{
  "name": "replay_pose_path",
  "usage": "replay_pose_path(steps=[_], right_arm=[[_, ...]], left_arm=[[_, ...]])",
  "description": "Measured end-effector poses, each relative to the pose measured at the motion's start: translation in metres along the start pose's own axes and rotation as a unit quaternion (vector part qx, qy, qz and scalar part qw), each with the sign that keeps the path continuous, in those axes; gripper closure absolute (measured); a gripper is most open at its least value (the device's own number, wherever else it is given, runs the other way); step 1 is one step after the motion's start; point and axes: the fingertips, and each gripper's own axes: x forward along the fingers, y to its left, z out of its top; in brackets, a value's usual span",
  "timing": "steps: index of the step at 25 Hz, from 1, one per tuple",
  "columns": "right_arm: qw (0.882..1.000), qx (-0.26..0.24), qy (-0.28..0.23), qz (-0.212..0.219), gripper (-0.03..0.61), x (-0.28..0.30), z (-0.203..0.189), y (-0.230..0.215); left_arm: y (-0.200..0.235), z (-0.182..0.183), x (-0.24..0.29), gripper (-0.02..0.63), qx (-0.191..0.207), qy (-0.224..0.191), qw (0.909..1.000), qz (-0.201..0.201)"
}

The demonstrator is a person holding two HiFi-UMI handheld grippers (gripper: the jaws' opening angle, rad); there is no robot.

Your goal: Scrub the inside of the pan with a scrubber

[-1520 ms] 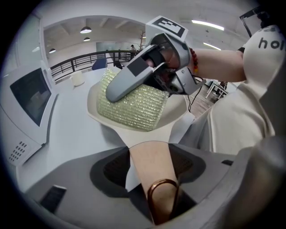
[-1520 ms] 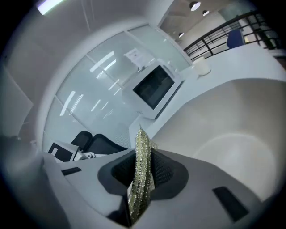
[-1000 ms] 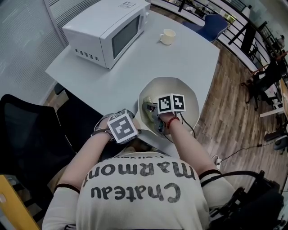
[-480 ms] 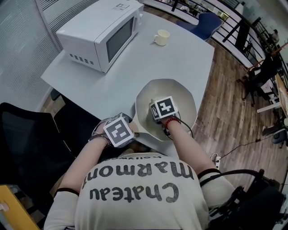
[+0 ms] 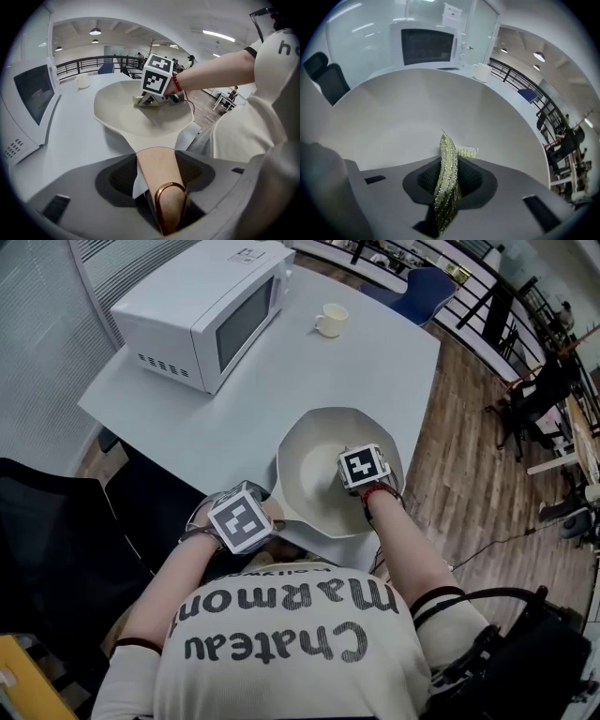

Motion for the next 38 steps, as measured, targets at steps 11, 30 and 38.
replay_pose_path(steps=[11,30,38], right_arm=[[0.985,-0.13,0.024,-0.108,0.518,-0.019,0.008,-0.038],[0.958,0.16,-0.149,0.186,0.518,-0.092,0.073,0.01],[0.832,0.264,-0.063,0.483,0.518,-0.09,0.068,0.151]], left_arm=[[0.004,0.006,-0.001,0.365,-0.016,-0.02,0.9997,0.004],[0.012,-0.003,0.0,0.368,-0.024,-0.012,0.9995,0.014],[0.013,-0.003,-0.006,0.368,-0.018,-0.001,0.9994,0.028]])
